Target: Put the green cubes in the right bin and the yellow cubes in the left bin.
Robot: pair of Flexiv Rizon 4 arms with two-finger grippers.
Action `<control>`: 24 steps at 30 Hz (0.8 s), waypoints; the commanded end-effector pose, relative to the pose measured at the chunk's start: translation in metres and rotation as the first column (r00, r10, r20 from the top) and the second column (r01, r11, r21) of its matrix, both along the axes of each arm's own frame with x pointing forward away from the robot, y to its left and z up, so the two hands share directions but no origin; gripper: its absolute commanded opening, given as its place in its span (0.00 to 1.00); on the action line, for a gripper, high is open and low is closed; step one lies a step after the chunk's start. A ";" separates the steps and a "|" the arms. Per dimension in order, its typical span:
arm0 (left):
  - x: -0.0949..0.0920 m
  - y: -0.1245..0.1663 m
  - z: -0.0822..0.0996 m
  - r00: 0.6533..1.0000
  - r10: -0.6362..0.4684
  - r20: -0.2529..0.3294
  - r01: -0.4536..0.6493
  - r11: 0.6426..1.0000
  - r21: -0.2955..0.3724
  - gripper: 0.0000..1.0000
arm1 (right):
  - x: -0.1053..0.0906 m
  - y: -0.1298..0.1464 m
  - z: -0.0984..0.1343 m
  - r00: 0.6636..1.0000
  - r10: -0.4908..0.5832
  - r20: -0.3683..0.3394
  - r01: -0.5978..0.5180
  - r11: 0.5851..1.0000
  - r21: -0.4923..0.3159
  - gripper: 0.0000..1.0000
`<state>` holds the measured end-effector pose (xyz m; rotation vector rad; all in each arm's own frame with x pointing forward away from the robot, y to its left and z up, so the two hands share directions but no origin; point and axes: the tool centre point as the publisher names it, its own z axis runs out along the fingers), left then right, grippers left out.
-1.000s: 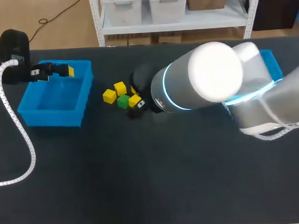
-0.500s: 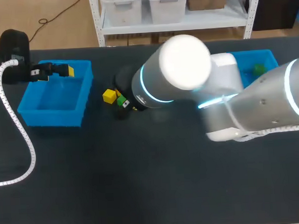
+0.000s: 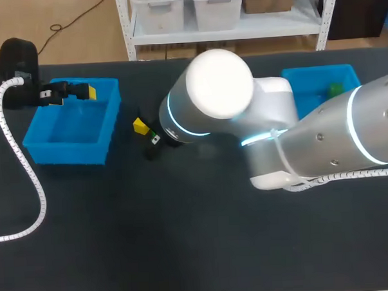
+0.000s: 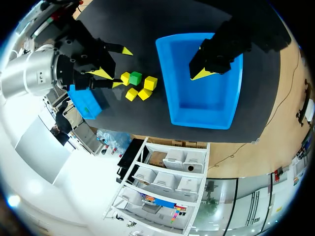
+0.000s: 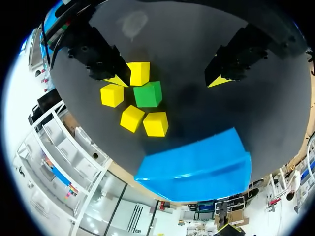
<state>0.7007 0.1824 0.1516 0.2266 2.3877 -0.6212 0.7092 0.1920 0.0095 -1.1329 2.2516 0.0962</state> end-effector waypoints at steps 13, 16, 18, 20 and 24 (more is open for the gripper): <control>0.000 0.002 -0.001 1.000 -0.005 0.007 0.005 1.000 -0.009 1.00 | 0.006 0.007 0.002 0.998 0.030 0.051 -0.028 0.999 -0.040 1.00; 0.000 0.002 -0.001 1.000 -0.005 0.007 0.005 1.000 -0.009 1.00 | 0.009 0.008 0.000 0.998 0.026 0.062 -0.023 0.999 -0.045 1.00; 0.000 0.002 -0.001 1.000 -0.005 0.007 0.005 1.000 -0.009 1.00 | 0.011 0.007 0.003 0.998 0.018 0.056 -0.017 1.000 -0.018 1.00; 0.000 0.002 -0.001 1.000 -0.005 0.007 0.005 1.000 -0.009 1.00 | 0.012 0.006 0.007 0.998 0.008 0.062 -0.008 1.000 -0.013 1.00; 0.000 0.002 -0.001 1.000 -0.005 0.007 0.005 1.000 -0.009 1.00 | 0.011 0.005 0.009 0.996 0.000 0.088 0.002 1.000 -0.023 1.00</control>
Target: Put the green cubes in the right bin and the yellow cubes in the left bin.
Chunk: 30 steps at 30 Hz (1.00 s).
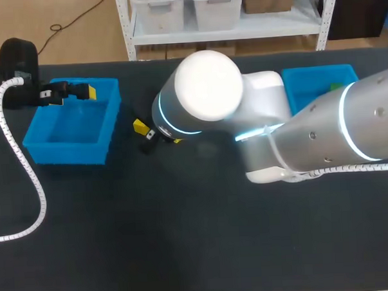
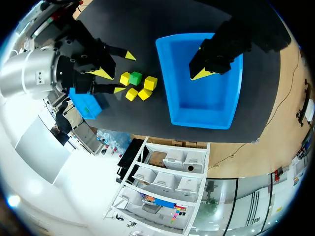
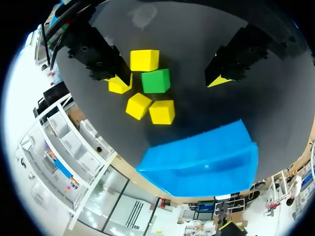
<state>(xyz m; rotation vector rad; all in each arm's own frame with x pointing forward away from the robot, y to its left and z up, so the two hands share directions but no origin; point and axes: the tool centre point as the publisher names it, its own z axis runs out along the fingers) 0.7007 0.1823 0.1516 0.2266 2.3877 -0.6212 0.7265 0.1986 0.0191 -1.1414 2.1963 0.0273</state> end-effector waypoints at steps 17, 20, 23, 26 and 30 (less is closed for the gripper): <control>0.000 0.002 -0.001 1.000 -0.005 0.007 0.005 1.000 -0.009 1.00 | -0.007 0.000 -0.010 1.000 -0.016 0.017 0.016 1.000 -0.015 1.00; 0.000 0.002 -0.001 1.000 -0.005 0.007 0.005 1.000 -0.009 1.00 | -0.001 0.002 -0.010 0.999 -0.021 0.028 0.022 1.000 -0.018 1.00; 0.000 0.002 -0.001 1.000 -0.005 0.007 0.005 1.000 -0.009 1.00 | 0.006 0.003 -0.011 0.999 -0.025 0.035 0.025 0.999 -0.023 1.00; 0.000 0.002 -0.001 1.000 -0.005 0.007 0.005 1.000 -0.009 1.00 | 0.011 0.005 -0.015 0.999 -0.017 0.042 0.019 0.999 -0.042 1.00; 0.000 0.002 -0.001 1.000 -0.005 0.007 0.005 1.000 -0.009 1.00 | 0.018 0.006 -0.024 0.999 -0.015 0.034 0.017 0.998 -0.064 1.00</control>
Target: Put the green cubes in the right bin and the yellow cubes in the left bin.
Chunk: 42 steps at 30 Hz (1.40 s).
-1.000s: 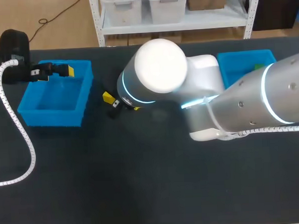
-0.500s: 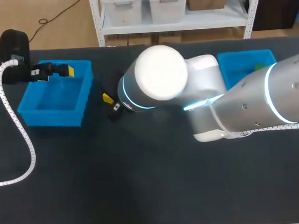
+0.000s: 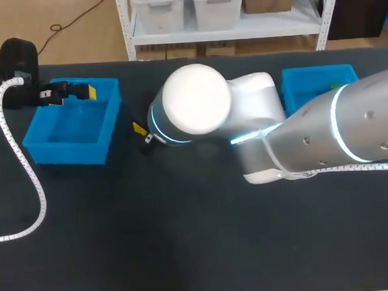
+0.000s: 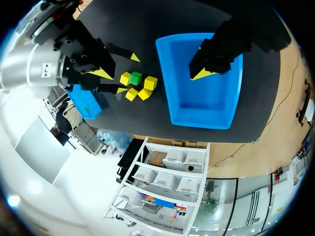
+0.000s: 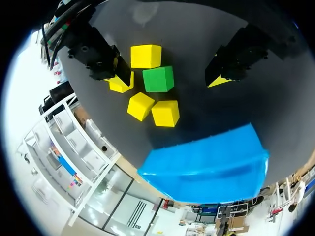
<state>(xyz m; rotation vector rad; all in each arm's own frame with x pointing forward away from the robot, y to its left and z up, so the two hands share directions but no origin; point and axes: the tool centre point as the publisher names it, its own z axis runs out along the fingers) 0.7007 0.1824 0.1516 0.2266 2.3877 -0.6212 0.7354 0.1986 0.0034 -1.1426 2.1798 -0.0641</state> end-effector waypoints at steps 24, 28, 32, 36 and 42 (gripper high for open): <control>0.000 0.002 -0.001 1.000 -0.005 0.007 0.005 1.000 -0.009 1.00 | 0.021 0.005 -0.016 0.999 -0.040 -0.021 0.039 0.999 -0.026 0.16; 0.000 0.002 -0.001 1.000 -0.005 0.007 0.005 1.000 -0.009 1.00 | 0.021 0.004 -0.015 0.999 -0.045 -0.022 0.044 0.999 -0.023 0.00; 0.000 0.002 -0.001 1.000 -0.005 0.007 0.005 1.000 -0.009 1.00 | 0.020 0.003 -0.012 0.999 -0.046 -0.022 0.046 0.999 -0.019 0.00; 0.000 0.002 -0.001 1.000 -0.005 0.007 0.005 1.000 -0.009 1.00 | 0.020 -0.002 0.006 0.998 -0.065 -0.007 0.065 0.998 0.014 0.00; 0.000 0.002 -0.001 1.000 -0.005 0.007 0.005 1.000 -0.009 1.00 | 0.029 -0.028 0.053 0.990 -0.138 0.032 0.134 0.985 0.111 0.00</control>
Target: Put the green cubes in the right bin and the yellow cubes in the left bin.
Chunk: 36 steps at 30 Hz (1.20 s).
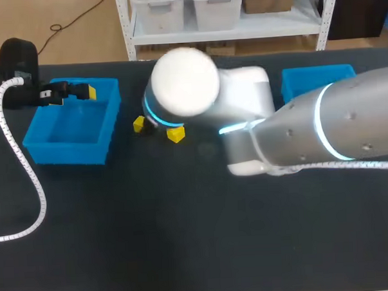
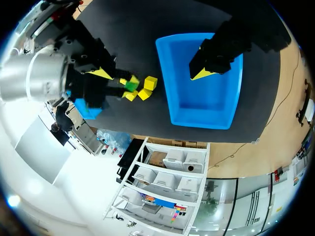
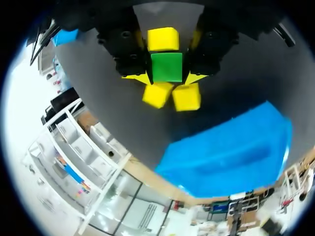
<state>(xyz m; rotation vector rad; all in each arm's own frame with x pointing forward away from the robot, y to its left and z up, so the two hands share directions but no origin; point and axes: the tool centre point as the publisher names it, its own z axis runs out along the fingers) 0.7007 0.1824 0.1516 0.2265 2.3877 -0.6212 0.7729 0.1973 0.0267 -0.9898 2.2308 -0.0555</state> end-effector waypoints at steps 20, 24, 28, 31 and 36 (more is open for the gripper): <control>0.000 0.002 -0.001 1.000 -0.005 0.007 0.005 1.000 -0.009 1.00 | 0.062 -0.273 0.112 0.755 -0.649 0.095 0.609 0.747 0.265 0.00; 0.000 0.002 -0.001 1.000 -0.005 0.007 0.005 1.000 -0.009 1.00 | 0.057 -0.318 0.101 0.689 -0.723 0.057 0.689 0.677 0.261 0.00; 0.000 0.002 -0.001 1.000 -0.005 0.007 0.005 1.000 -0.009 1.00 | 0.048 -0.344 0.085 0.646 -0.763 0.032 0.734 0.631 0.250 0.00; 0.000 0.002 -0.001 1.000 -0.005 0.007 0.005 1.000 -0.009 1.00 | 0.040 -0.355 0.073 0.623 -0.782 0.013 0.756 0.606 0.248 0.00; 0.000 0.002 -0.001 1.000 -0.005 0.007 0.005 1.000 -0.009 1.00 | 0.038 -0.373 0.053 0.556 -0.831 0.005 0.807 0.542 0.234 0.00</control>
